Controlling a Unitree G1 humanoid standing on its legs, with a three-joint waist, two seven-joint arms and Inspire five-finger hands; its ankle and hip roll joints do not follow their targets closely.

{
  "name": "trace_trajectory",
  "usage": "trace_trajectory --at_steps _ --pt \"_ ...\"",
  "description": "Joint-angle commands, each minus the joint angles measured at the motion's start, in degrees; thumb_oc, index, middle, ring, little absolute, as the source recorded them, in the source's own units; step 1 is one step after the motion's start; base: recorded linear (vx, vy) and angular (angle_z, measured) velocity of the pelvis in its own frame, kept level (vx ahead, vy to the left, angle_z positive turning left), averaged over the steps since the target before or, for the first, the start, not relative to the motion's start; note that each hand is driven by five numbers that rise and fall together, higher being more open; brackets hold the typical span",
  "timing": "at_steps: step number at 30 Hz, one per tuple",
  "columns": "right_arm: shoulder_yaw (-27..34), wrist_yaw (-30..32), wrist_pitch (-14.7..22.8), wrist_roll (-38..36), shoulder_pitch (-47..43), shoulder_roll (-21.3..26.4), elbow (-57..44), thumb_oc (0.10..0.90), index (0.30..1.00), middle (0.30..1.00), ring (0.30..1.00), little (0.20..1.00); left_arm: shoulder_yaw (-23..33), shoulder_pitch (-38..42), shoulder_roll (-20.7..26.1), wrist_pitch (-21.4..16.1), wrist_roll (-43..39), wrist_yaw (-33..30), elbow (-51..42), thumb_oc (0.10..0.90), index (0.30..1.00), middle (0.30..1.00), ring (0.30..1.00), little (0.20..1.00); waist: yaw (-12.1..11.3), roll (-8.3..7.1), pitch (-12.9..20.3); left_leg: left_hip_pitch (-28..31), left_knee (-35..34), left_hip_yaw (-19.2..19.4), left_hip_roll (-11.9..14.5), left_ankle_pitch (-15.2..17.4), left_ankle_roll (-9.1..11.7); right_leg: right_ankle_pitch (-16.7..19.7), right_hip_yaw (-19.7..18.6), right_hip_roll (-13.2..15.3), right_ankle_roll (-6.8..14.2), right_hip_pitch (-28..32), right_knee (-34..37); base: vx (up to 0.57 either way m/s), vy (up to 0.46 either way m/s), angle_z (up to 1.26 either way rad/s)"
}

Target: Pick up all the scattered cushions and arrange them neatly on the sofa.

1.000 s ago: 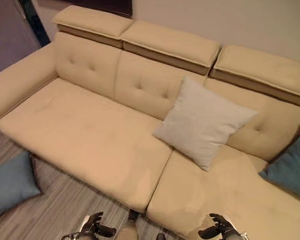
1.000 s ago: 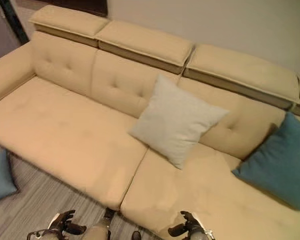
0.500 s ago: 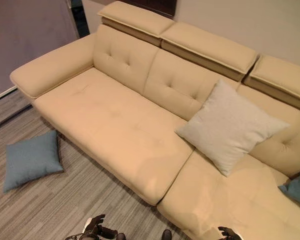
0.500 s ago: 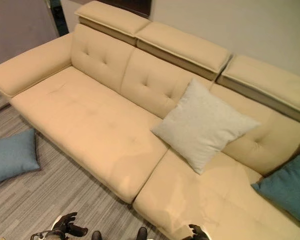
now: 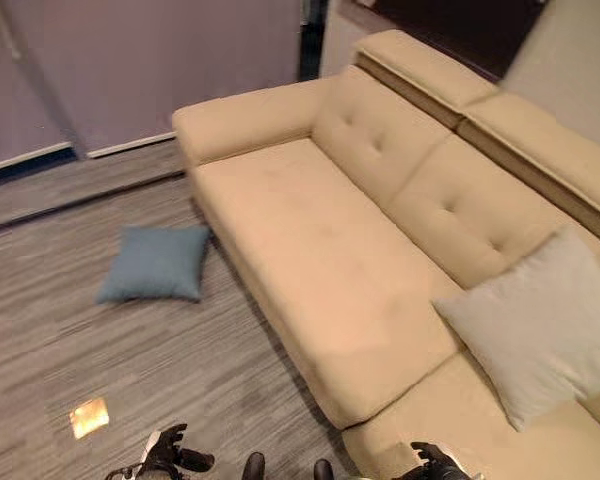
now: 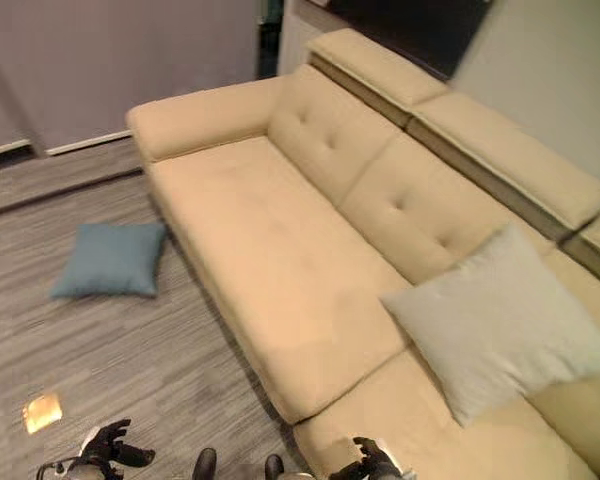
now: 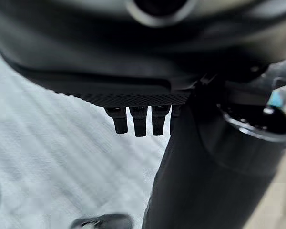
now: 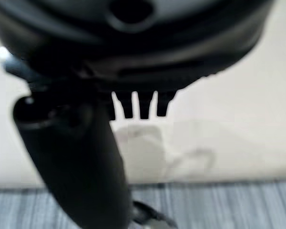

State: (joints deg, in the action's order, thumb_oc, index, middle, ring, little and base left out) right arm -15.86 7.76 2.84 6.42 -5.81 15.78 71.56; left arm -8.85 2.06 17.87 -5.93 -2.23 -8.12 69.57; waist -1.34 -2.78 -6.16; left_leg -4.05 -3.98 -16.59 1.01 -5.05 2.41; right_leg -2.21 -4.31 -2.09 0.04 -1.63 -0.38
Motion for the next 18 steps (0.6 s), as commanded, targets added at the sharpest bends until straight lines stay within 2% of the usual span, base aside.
trace_trajectory --at_steps 1,2,4,7,8,9,11,14,15,18 --pt "-0.6 1.5 0.9 0.7 0.4 2.9 -1.9 0.8 0.9 0.9 0.9 0.9 0.9 2.5 0.6 -1.8 -1.5 0.2 -1.1 0.8 0.9 0.9 0.9 0.9 0.0 -4.0 0.7 -0.9 2.4 3.0 -4.7 5.0 0.7 -1.0 1.2 2.3 4.8 -1.8 -0.8 -0.04 -0.119 1.21" --pt "-0.6 1.5 0.9 0.7 0.4 2.9 -1.9 0.8 0.9 0.9 0.9 0.9 0.9 2.5 0.6 -1.8 -1.5 0.2 -1.1 0.8 0.9 0.9 0.9 0.9 0.1 -4.0 0.7 -0.9 2.4 3.0 -4.7 5.0 0.7 -1.0 1.3 2.3 4.8 -1.8 -0.8 -0.04 -0.067 0.96" --pt "-0.1 1.6 0.9 0.8 1.2 3.1 -1.6 0.8 0.9 0.9 0.9 0.9 0.5 1.9 0.1 -1.6 -0.9 0.4 -0.5 0.8 0.9 0.9 0.9 0.9 0.1 -4.36 0.4 -3.4 3.9 5.6 -4.6 4.7 0.6 -0.5 4.0 2.8 4.9 -0.9 1.4 -0.04 -0.027 1.27" --pt "1.3 1.8 0.7 0.7 3.2 2.7 -0.6 0.8 0.9 0.9 0.9 0.9 0.9 0.5 0.1 -1.1 0.2 0.3 0.5 0.8 0.9 0.9 0.9 0.9 1.0 -4.38 0.5 -4.0 4.4 15.2 -2.3 5.1 -0.5 -0.4 8.1 3.7 5.1 -0.1 2.1 -0.01 0.039 1.0" --pt "1.2 1.8 0.7 0.7 3.2 2.7 -0.6 0.8 0.9 0.9 0.9 0.9 0.9 0.5 0.1 -1.1 0.2 0.3 0.5 0.8 0.9 0.9 0.9 0.9 1.0 -4.38 0.5 -4.0 4.6 15.2 -2.3 5.2 -0.4 -0.4 8.1 3.7 5.1 -0.1 2.1 0.02 0.049 0.5" --pt "1.9 1.8 0.6 0.4 3.9 2.4 -0.2 0.8 0.9 0.9 0.9 0.9 1.2 0.3 0.2 -0.9 0.2 0.0 0.9 0.8 0.9 0.9 0.9 0.9 1.4 -4.54 0.4 -4.3 5.9 20.5 -1.2 5.7 -0.7 -0.6 10.9 4.5 5.2 0.6 2.2 0.03 0.037 0.78" --pt "2.3 1.7 0.5 0.3 4.5 2.1 0.3 0.8 0.9 0.9 0.9 0.9 1.4 -0.1 0.4 -0.7 0.7 0.0 1.0 0.8 0.9 0.9 0.9 0.9 1.9 -4.5 1.0 -4.0 5.3 24.2 -0.3 5.9 -0.9 -0.8 13.1 4.9 5.3 0.7 2.0 0.06 0.071 0.87" --pt "2.0 1.8 0.3 0.6 4.6 1.8 0.9 0.8 0.9 0.9 0.9 0.9 1.4 -0.2 0.5 -0.5 1.2 0.0 1.0 0.8 0.9 0.9 0.9 0.9 1.9 -4.78 1.7 -3.7 5.2 24.4 -0.3 6.2 -1.1 -1.1 14.2 5.4 5.5 1.3 1.5 0.1 0.073 1.05" --pt "1.7 1.7 0.2 0.8 4.2 1.4 1.2 0.8 0.9 0.9 0.9 0.9 1.5 0.0 0.5 -0.5 1.1 -0.1 0.9 0.8 0.9 0.9 0.9 0.9 1.7 -5.35 2.4 -3.3 4.7 23.7 -1.0 6.6 -1.5 -1.5 14.1 5.9 5.9 1.6 0.5 0.18 0.142 0.32" --pt "1.5 1.6 0.1 0.9 3.8 0.8 0.8 0.8 0.9 0.9 0.9 0.9 2.0 -0.1 0.8 -0.6 0.6 0.0 0.6 0.8 0.9 0.9 0.9 0.9 1.3 -5.47 2.9 -2.2 3.6 23.0 -2.0 7.0 -2.4 -1.8 13.0 7.1 6.4 1.2 -2.9 0.13 0.163 0.04"
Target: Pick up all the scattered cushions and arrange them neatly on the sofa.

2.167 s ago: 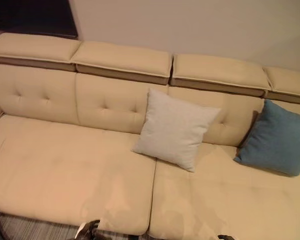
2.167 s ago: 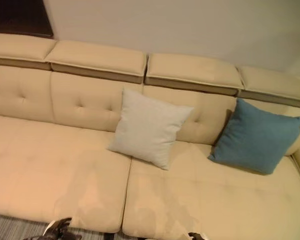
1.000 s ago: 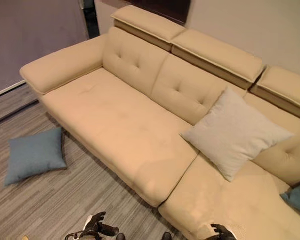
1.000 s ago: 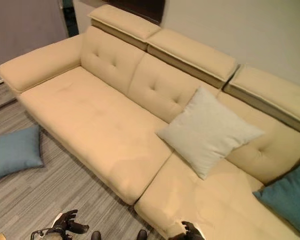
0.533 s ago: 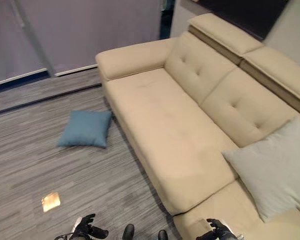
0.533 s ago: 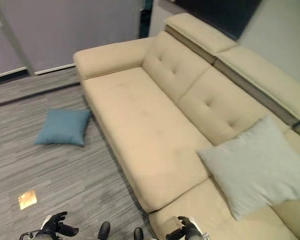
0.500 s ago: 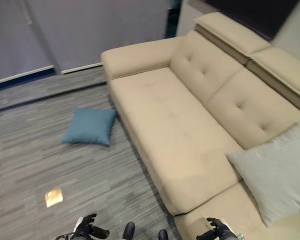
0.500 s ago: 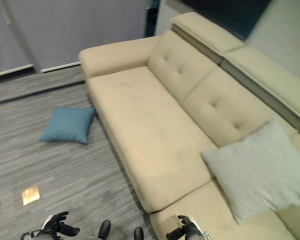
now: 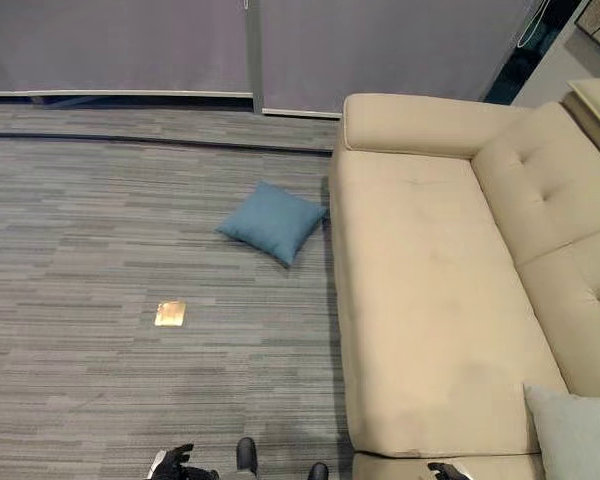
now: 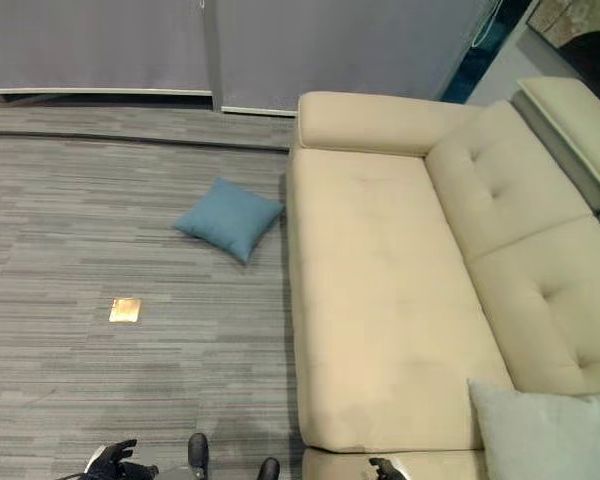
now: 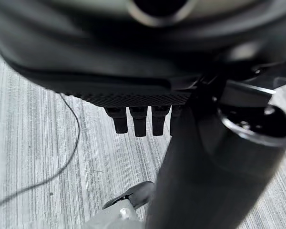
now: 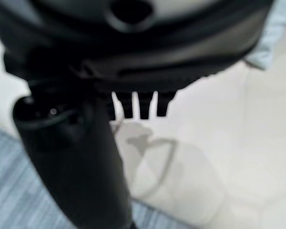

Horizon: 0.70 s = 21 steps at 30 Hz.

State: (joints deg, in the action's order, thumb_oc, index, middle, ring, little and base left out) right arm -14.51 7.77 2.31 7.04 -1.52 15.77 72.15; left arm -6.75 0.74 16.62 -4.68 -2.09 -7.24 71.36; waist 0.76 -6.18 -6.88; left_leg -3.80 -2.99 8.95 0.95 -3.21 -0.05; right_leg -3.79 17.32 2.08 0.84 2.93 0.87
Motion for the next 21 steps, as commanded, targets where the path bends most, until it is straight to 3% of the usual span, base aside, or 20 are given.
trace_trajectory --at_steps 1,3,5,6,8,10,13,16,21 --pt "-0.1 1.5 0.6 0.5 -0.9 0.6 0.0 0.8 0.9 0.9 0.9 0.9 -0.1 1.4 2.3 -1.9 0.5 -0.9 -1.5 0.8 0.9 0.9 0.9 0.9 -1.0 -1.9 3.6 -1.9 2.0 -2.7 -2.4 5.0 -0.3 -0.3 -9.0 3.4 5.9 -3.9 -6.4 0.12 0.187 0.09" --pt "-0.7 1.1 0.5 0.7 -2.1 0.3 -0.6 0.8 0.9 0.9 0.9 0.9 0.0 2.1 3.1 -1.8 0.1 -0.8 -2.1 0.8 0.9 0.9 0.9 0.9 -0.9 -1.27 3.0 0.0 0.8 -4.2 -3.1 4.9 -1.0 1.1 -11.5 3.9 6.5 -6.2 -13.4 0.12 0.144 0.13" --pt "-1.2 1.1 0.7 0.7 -2.4 -0.1 -1.1 0.8 0.9 0.9 0.9 0.9 0.1 2.5 3.4 -1.9 -0.5 -0.8 -2.4 0.8 0.9 0.9 0.9 0.9 -0.4 -0.61 2.9 0.9 0.4 -5.9 -3.2 5.1 -1.2 2.1 -15.3 2.6 6.6 -8.4 -15.7 0.11 0.054 0.26" --pt "-1.4 1.0 0.6 0.7 -2.4 -0.1 -1.3 0.8 0.9 0.9 0.9 0.9 0.1 2.5 3.5 -2.0 -0.7 -0.8 -2.5 0.8 0.9 0.9 0.9 0.9 -0.1 -0.41 3.0 1.6 0.0 -6.7 -3.4 5.2 -1.3 1.7 -17.4 1.5 6.3 -9.1 -15.7 0.09 0.037 0.54" --pt "-1.4 1.0 0.6 0.7 -2.4 -0.1 -1.3 0.8 0.9 0.9 0.9 0.9 0.1 2.5 3.5 -2.0 -0.7 -0.8 -2.5 0.8 0.9 0.9 0.9 0.9 -0.1 -0.41 2.8 1.8 -0.1 -6.7 -3.4 5.2 -1.3 1.6 -17.4 1.5 6.3 -9.0 -15.8 0.08 0.013 0.62" --pt "-2.1 0.9 0.7 0.8 -2.5 0.0 -1.4 0.8 0.9 0.9 0.9 0.9 -0.1 2.1 3.7 -2.1 -0.2 -0.6 -2.0 0.8 0.9 0.9 0.9 0.9 0.7 -0.15 2.7 3.5 -1.0 -9.2 -4.1 5.2 -1.1 0.9 -20.8 -1.6 5.5 -10.5 -12.1 0.19 -0.001 0.35" --pt "-2.8 0.8 0.7 1.1 -2.9 0.3 -1.5 0.8 0.9 0.9 0.9 0.9 -0.1 1.9 3.6 -1.8 0.2 -0.2 -0.4 0.8 0.9 0.9 0.9 0.9 1.3 -0.34 2.4 4.8 -1.5 -12.1 -5.4 5.3 -0.7 3.5 -20.1 -3.7 5.7 -12.5 -8.0 0.15 -0.041 0.39" --pt "-2.6 1.0 0.9 1.2 -2.0 0.3 -1.9 0.8 0.9 0.9 0.9 0.9 -0.1 1.7 3.4 -1.7 0.9 -0.3 0.5 0.8 0.9 0.9 0.9 0.9 1.8 -0.83 2.2 5.7 -1.2 -14.3 -6.1 5.9 -0.2 3.6 -20.8 -4.0 5.3 -11.3 -6.2 0.12 -0.077 0.75" --pt "-1.9 1.1 0.9 1.0 -1.1 1.2 -2.1 0.8 0.9 0.9 0.9 0.9 1.0 0.4 2.4 -1.4 0.2 -0.6 1.1 0.8 0.9 0.9 0.9 0.9 1.8 -1.74 2.8 4.1 6.3 -13.4 -5.6 9.8 2.0 3.6 -18.7 -2.8 4.4 -7.9 -3.1 0.11 -0.118 0.55"
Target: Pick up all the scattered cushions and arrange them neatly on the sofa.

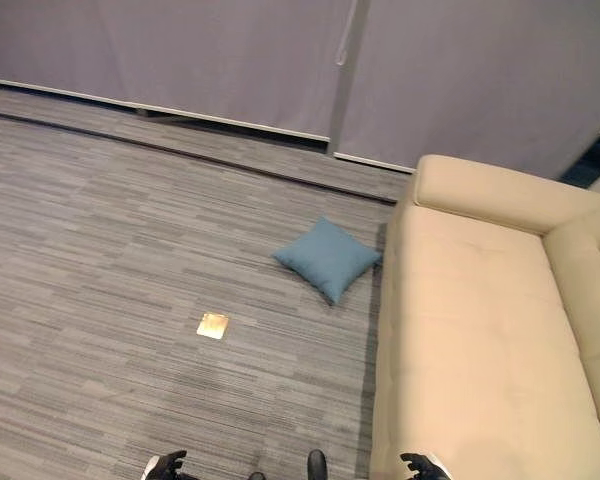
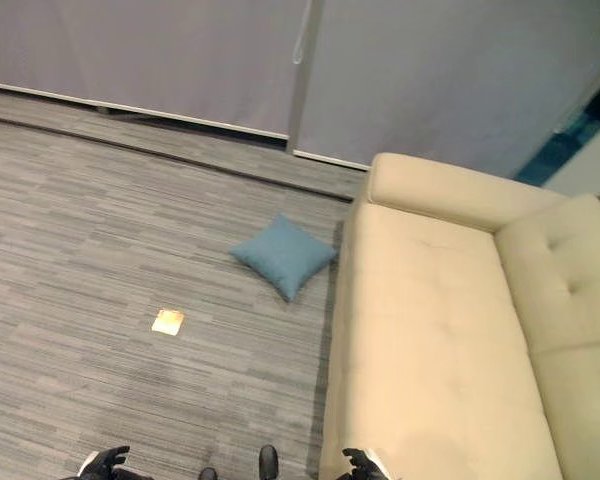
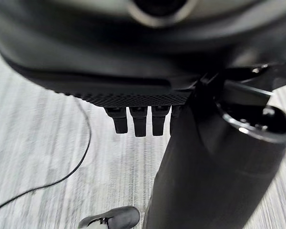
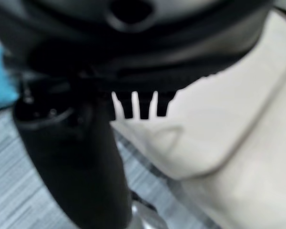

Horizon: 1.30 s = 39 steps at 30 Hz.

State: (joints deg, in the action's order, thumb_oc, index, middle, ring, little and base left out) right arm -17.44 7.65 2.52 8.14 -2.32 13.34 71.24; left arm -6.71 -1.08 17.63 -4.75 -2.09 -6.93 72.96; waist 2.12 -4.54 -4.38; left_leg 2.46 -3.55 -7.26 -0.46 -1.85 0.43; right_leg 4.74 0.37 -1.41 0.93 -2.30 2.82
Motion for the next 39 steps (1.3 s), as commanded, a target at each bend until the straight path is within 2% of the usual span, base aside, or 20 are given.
trace_trajectory --at_steps 1,3,4,5,6,8,10,13,15,17,19,21,22,23,24,26,33,34,39 --pt "1.1 1.2 0.7 -0.1 -0.3 3.6 -1.2 0.8 0.9 0.9 0.9 0.9 1.0 2.2 1.3 -1.3 0.2 -0.9 -0.5 0.8 0.9 0.9 0.9 0.9 0.5 -3.37 0.2 -2.3 7.1 2.8 -4.2 8.6 1.5 -4.9 -1.7 0.7 4.3 -2.6 -5.0 0.06 -0.083 0.4" --pt "1.3 1.4 0.6 -0.3 -0.5 4.2 -1.1 0.8 0.9 0.9 0.9 0.9 1.2 2.0 1.1 -1.1 -0.7 -1.0 -0.6 0.8 0.9 0.9 0.9 0.9 0.1 -3.96 -0.5 -5.0 13.2 5.5 -3.6 9.3 2.8 -5.5 0.0 1.5 3.6 -0.9 -4.2 0.05 -0.074 0.43" --pt "1.2 1.6 0.3 -0.7 -0.8 4.7 -1.0 0.8 0.9 0.9 0.9 0.9 0.9 2.1 0.9 -0.9 -1.4 -1.3 -0.7 0.8 0.9 0.9 0.9 0.9 -0.5 -4.48 -1.3 -8.3 16.9 9.0 -1.8 7.9 3.2 -6.2 1.7 2.6 3.2 0.4 -3.7 0.08 -0.062 0.72" --pt "1.1 1.7 0.3 -0.9 -0.9 4.8 -0.9 0.8 0.9 0.9 0.9 0.9 0.8 2.2 0.9 -0.8 -1.4 -1.3 -0.8 0.8 0.9 0.9 0.9 0.9 -0.7 -4.66 -1.4 -9.7 17.3 10.4 -1.3 8.0 2.8 -6.4 2.1 2.8 3.1 0.9 -3.4 0.19 -0.07 0.91" --pt "1.1 1.6 0.3 -1.2 -0.9 4.9 -0.8 0.8 0.9 0.9 0.9 0.9 0.6 2.1 1.1 -0.6 -1.1 -1.3 -0.9 0.8 0.9 0.9 0.9 0.9 -1.6 -4.86 -1.0 -11.8 14.9 11.2 -1.2 6.7 2.1 -6.9 2.3 2.5 3.1 2.0 -2.6 0.29 -0.032 1.0" --pt "1.2 2.1 0.4 -1.7 -0.5 4.9 -0.6 0.8 0.9 0.9 0.9 0.9 0.7 1.8 1.3 -1.1 -1.6 -1.2 -1.0 0.8 0.9 0.9 0.9 0.9 -3.5 -3.99 -1.1 -18.0 10.0 9.7 -1.0 -0.2 2.8 -9.5 0.0 0.7 2.7 5.2 -2.0 0.49 0.077 0.64" --pt "1.1 1.8 0.3 -0.9 -0.3 3.8 0.1 0.8 0.9 0.9 0.9 0.9 1.3 1.1 1.3 -0.9 -1.3 -1.1 -0.6 0.8 0.9 0.9 0.9 0.9 -3.6 -4.13 0.6 -13.9 5.8 9.3 -1.5 -0.1 1.7 -10.8 -0.6 1.0 3.3 5.8 -4.7 0.55 0.19 0.14" --pt "0.7 1.7 0.3 -0.1 -0.7 2.9 0.1 0.8 0.9 0.9 0.9 0.9 1.6 1.3 1.4 -0.9 -1.2 -1.1 -0.9 0.8 0.9 0.9 0.9 0.9 -4.1 -4.39 1.1 -12.0 5.9 9.6 -2.2 1.3 0.4 -10.9 -1.4 2.5 4.6 5.4 -9.0 0.3 0.163 -1.01" --pt "-0.1 1.3 0.3 0.4 -2.5 2.3 -0.9 0.8 0.9 0.9 0.9 0.9 1.5 2.4 2.1 -0.8 -2.1 -1.2 -2.0 0.8 0.9 0.9 0.9 0.9 -3.4 -3.83 0.2 -8.8 5.3 9.3 -2.9 3.2 -1.8 -4.1 -2.3 4.3 7.1 -0.6 -22.0 0.25 0.204 -0.41" --pt "-0.2 1.3 0.4 0.5 -2.7 2.0 -1.5 0.8 0.9 0.9 0.9 0.9 1.5 2.5 2.2 -0.9 -2.4 -1.4 -2.2 0.8 0.9 0.9 0.9 0.9 -3.2 -3.17 0.0 -7.5 5.1 9.2 -2.7 3.9 -2.1 -3.7 -2.1 4.9 6.9 -1.9 -24.1 0.18 0.101 0.13" --pt "-0.3 1.3 0.4 0.5 -2.7 2.0 -1.7 0.8 0.9 0.9 0.9 0.9 1.6 2.3 2.2 -1.0 -2.5 -1.4 -2.2 0.8 0.9 0.9 0.9 0.9 -2.9 -2.92 0.2 -6.3 4.5 8.8 -2.8 4.3 -2.1 -4.2 -1.7 4.8 6.4 -2.5 -23.3 0.16 0.049 0.24" --pt "-0.5 1.2 0.3 0.6 -2.9 2.4 -1.7 0.8 0.9 0.9 0.9 0.9 1.7 1.9 2.0 -0.9 -2.7 -1.2 -1.8 0.8 0.9 0.9 0.9 0.9 -2.0 -2.36 0.6 -4.1 3.4 8.1 -3.1 5.0 -1.9 -6.2 -0.9 3.4 5.7 -4.5 -17.5 0.17 0.03 -0.08" --pt "-0.5 1.2 0.3 0.6 -2.9 2.4 -1.7 0.8 0.9 0.9 0.9 0.9 1.7 1.9 2.0 -0.9 -2.7 -1.2 -1.8 0.8 0.9 0.9 0.9 0.9 -2.0 -2.32 0.5 -3.9 3.3 8.0 -3.1 5.1 -1.9 -6.3 -0.8 3.4 5.7 -4.3 -17.4 0.11 0.004 -0.26" --pt "-0.6 1.1 0.3 0.6 -3.0 2.5 -1.7 0.8 0.9 0.9 0.9 0.9 1.7 1.9 2.0 -0.8 -2.6 -1.2 -1.3 0.8 0.9 0.9 0.9 0.9 -1.4 -2.35 0.3 -3.1 3.0 7.6 -3.5 5.4 -1.9 -5.9 -0.8 2.5 5.5 -5.9 -13.8 0.1 -0.013 -0.21" --pt "-0.4 1.2 0.3 0.4 -2.8 2.6 -1.6 0.8 0.9 0.9 0.9 0.9 1.4 2.2 2.2 -0.9 -2.3 -1.2 -1.0 0.8 0.9 0.9 0.9 0.9 -1.1 -2.79 0.3 -3.2 3.6 7.0 -4.1 5.7 -2.0 -6.2 -1.2 2.6 5.5 -4.4 -10.2 0.11 -0.018 -0.04" --pt "-0.6 1.4 0.3 0.5 -2.5 2.5 -1.7 0.8 0.9 0.9 0.9 0.9 2.2 1.5 2.2 -0.8 -1.2 -1.4 -0.2 0.8 0.9 0.9 0.9 0.9 -1.1 -3.38 0.0 -2.4 2.9 8.2 -4.1 5.7 -1.4 -5.4 -1.4 2.9 6.0 -2.2 -7.3 0.04 -0.036 0.33" --pt "-0.2 1.2 0.2 0.3 -1.2 2.7 0.1 0.8 0.9 0.9 0.9 0.9 0.6 0.1 0.7 -0.3 1.2 -0.7 0.3 0.8 0.9 0.9 0.9 0.9 -1.1 -2.88 2.2 -0.1 -0.3 9.0 -3.2 5.1 -0.6 -5.2 -2.1 1.7 5.1 2.2 -1.5 0.04 -0.04 0.03" --pt "3.9 -0.8 -0.6 -6.1 -1.4 4.8 3.3 0.8 0.9 0.9 0.9 0.9 -0.1 0.2 -1.9 -0.2 -2.6 0.1 1.7 0.8 0.9 0.9 0.9 0.9 0.6 -0.86 1.8 -2.1 8.1 13.9 1.7 8.5 2.6 -6.6 2.2 3.6 3.8 1.9 -0.5 0.0 -0.026 -0.16" --pt "3.5 -0.5 -0.4 -5.7 -1.4 4.9 3.3 0.8 0.9 0.9 0.9 0.9 0.1 -0.6 -1.3 0.2 -1.2 0.0 3.1 0.8 0.9 0.9 0.9 0.9 0.2 -0.66 2.2 0.0 6.0 12.8 2.2 7.3 3.1 -7.0 3.1 2.9 3.2 3.5 -0.1 0.05 -0.032 0.09"
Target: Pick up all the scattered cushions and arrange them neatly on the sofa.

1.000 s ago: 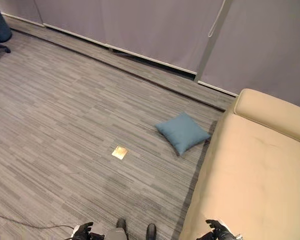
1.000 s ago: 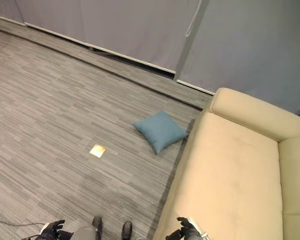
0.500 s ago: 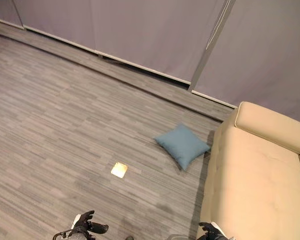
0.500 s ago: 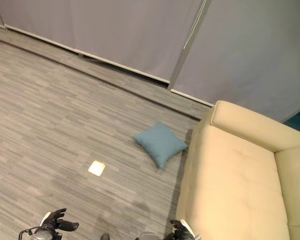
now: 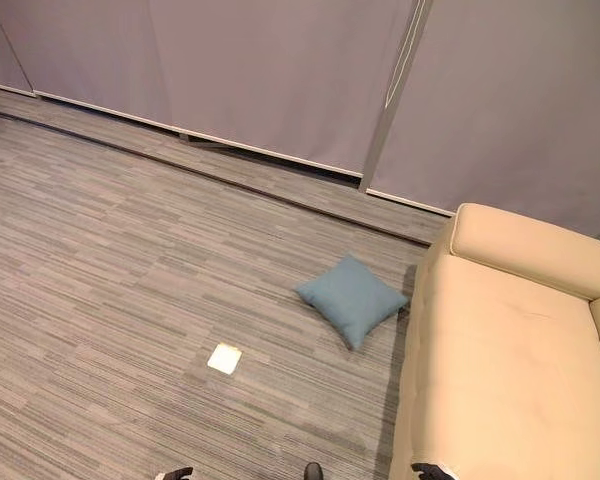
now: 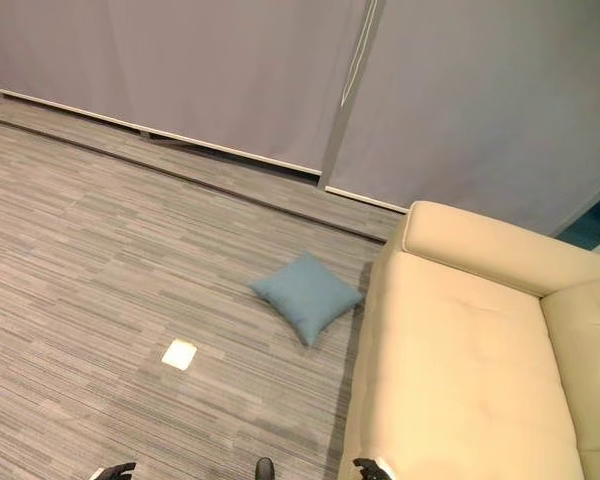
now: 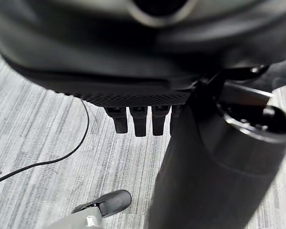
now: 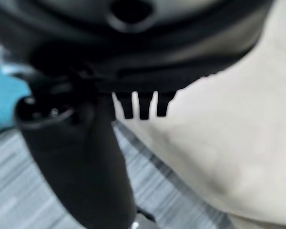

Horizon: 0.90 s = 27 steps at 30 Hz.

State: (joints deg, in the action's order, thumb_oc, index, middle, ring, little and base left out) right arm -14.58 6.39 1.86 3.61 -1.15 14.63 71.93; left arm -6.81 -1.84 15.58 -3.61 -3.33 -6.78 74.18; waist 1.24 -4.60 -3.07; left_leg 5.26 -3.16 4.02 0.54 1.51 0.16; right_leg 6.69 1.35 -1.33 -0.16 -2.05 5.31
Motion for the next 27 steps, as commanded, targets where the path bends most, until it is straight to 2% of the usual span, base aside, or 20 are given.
trace_trajectory --at_steps 1,4,5,6,7,9,12,15,17,20,22,23,26,27 --pt "0.5 0.9 0.4 -1.1 -2.6 3.6 2.6 0.8 0.9 0.9 0.9 0.9 0.2 0.1 0.7 -1.0 0.1 -0.1 1.8 0.8 0.9 0.9 0.9 0.9 1.0 -0.62 0.9 -2.8 5.6 1.3 1.3 3.9 3.4 -9.1 2.3 2.6 4.2 3.4 -2.7 0.06 -0.063 0.05" --pt "0.1 1.0 0.4 -0.9 -2.5 3.6 2.6 0.8 0.9 0.9 0.9 0.9 0.1 0.3 0.7 -1.1 0.1 -0.1 1.6 0.8 0.9 0.9 0.9 0.9 0.9 -0.69 0.6 -3.1 6.5 0.8 1.6 4.0 3.7 -9.6 2.6 2.5 3.9 3.4 -3.1 0.01 -0.036 0.1" --pt "-0.2 1.0 0.4 -0.6 -2.5 3.7 2.5 0.8 0.9 0.9 0.9 0.9 -0.1 0.5 0.8 -1.2 0.1 -0.1 1.3 0.8 0.9 0.9 0.9 0.9 0.9 -0.85 0.0 -3.9 8.3 0.7 1.8 4.2 4.1 -10.2 2.8 2.4 3.7 3.3 -3.5 -0.05 -0.057 0.23" --pt "-0.6 1.2 0.2 -0.1 -2.6 4.0 2.4 0.8 0.9 0.9 0.9 0.9 -0.6 1.3 1.0 -1.3 -0.3 -0.1 0.5 0.8 0.9 0.9 0.9 0.9 0.4 -1.42 -1.5 -6.9 14.3 0.4 2.2 2.9 5.5 -10.4 3.4 2.9 3.1 3.4 -3.9 -0.06 -0.069 0.21" --pt "-0.6 1.3 0.1 0.1 -2.6 4.2 2.5 0.8 0.9 0.9 0.9 0.9 -0.8 1.6 1.1 -1.3 -0.5 -0.1 0.1 0.8 0.9 0.9 0.9 0.9 0.2 -1.67 -2.0 -8.5 17.2 0.4 2.5 2.3 5.9 -10.6 4.0 3.1 2.8 3.6 -3.9 -0.03 -0.056 0.21" --pt "-0.8 1.4 -0.2 0.5 -2.6 4.3 2.8 0.8 0.9 0.9 0.9 0.9 -1.2 1.9 0.9 -1.3 -0.8 -0.1 -0.5 0.8 0.9 0.9 0.9 0.9 -0.3 -2.11 -2.6 -10.9 19.2 1.4 2.8 1.7 5.7 -10.8 5.2 3.7 2.7 4.7 -3.5 0.05 -0.016 0.42" --pt "-1.1 1.4 -0.5 1.1 -2.6 4.2 2.9 0.8 0.9 0.9 0.9 0.9 -1.3 1.6 1.0 -1.2 -0.3 0.0 -0.2 0.8 0.9 0.9 0.9 0.9 -0.8 -2.41 -2.1 -13.9 16.0 3.1 1.9 2.2 4.5 -11.0 5.7 4.0 3.3 5.8 -2.6 0.17 0.025 0.43" --pt "-1.4 1.9 -0.5 1.5 -2.8 4.0 2.7 0.8 0.9 0.9 0.9 0.9 -0.9 1.2 1.5 -1.3 -0.1 -0.1 0.1 0.8 0.9 0.9 0.9 0.9 -1.9 -1.7 -2.4 -17.9 11.0 3.8 1.1 -2.6 4.6 -11.6 5.0 3.0 3.6 7.0 -1.8 0.18 0.066 0.2" --pt "-1.7 1.9 -0.5 1.9 -3.0 3.8 2.6 0.8 0.9 0.9 0.9 0.9 0.0 0.9 1.7 -1.3 -0.6 -0.2 0.3 0.8 0.9 0.9 0.9 0.9 -2.6 -1.38 -2.6 -18.6 9.6 3.8 0.9 -3.8 4.7 -12.4 4.1 2.4 3.7 7.9 -1.6 0.22 0.112 0.15" --pt "-2.1 2.0 -0.4 2.7 -3.0 3.2 2.6 0.8 0.9 0.9 0.9 0.9 0.8 0.2 1.5 -1.3 -0.7 -0.3 0.8 0.8 0.9 0.9 0.9 0.9 -3.2 -1.61 -2.2 -17.2 8.8 2.7 0.3 -3.1 3.9 -13.2 3.4 2.7 4.0 9.0 -2.0 0.26 0.123 -0.25" --pt "-2.5 2.0 -0.5 3.5 -2.8 2.4 2.7 0.8 0.9 0.9 0.9 0.9 1.3 -0.2 1.8 -1.0 -0.6 -0.6 1.5 0.8 0.9 0.9 0.9 0.9 -3.8 -2.5 -1.5 -16.6 9.9 2.1 -0.5 -1.7 2.6 -13.9 2.7 4.4 4.9 9.6 -4.0 0.31 0.162 -0.45" --pt "-2.6 1.3 -0.4 3.8 -2.7 2.1 2.3 0.8 0.9 0.9 0.9 0.9 1.4 -1.5 1.8 -1.8 -0.2 -0.1 0.5 0.8 0.9 0.9 0.9 0.9 -4.7 -3.13 -1.2 -16.0 10.5 2.0 -1.4 0.0 1.2 -13.8 2.4 5.9 5.9 8.9 -7.1 0.26 0.166 -0.25" --pt "-2.3 1.2 -0.2 3.3 -3.0 1.7 1.5 0.8 0.9 0.9 0.9 0.9 1.6 -1.0 2.5 -1.3 -0.4 -0.5 0.1 0.8 0.9 0.9 0.9 0.9 -4.9 -3.47 -1.6 -14.9 11.3 1.5 -2.8 2.0 -0.3 -11.5 1.7 7.5 7.7 6.2 -13.5 0.17 0.144 -0.12" --pt "-2.3 1.2 -0.2 3.3 -3.0 1.7 1.5 0.8 0.9 0.9 0.9 0.9 1.6 -1.0 2.5 -1.3 -0.4 -0.5 0.1 0.8 0.9 0.9 0.9 0.9 -5.0 -3.47 -1.6 -15.0 11.4 1.5 -2.8 2.1 -0.4 -11.5 1.7 7.5 7.7 6.2 -13.6 0.14 0.149 -0.02"
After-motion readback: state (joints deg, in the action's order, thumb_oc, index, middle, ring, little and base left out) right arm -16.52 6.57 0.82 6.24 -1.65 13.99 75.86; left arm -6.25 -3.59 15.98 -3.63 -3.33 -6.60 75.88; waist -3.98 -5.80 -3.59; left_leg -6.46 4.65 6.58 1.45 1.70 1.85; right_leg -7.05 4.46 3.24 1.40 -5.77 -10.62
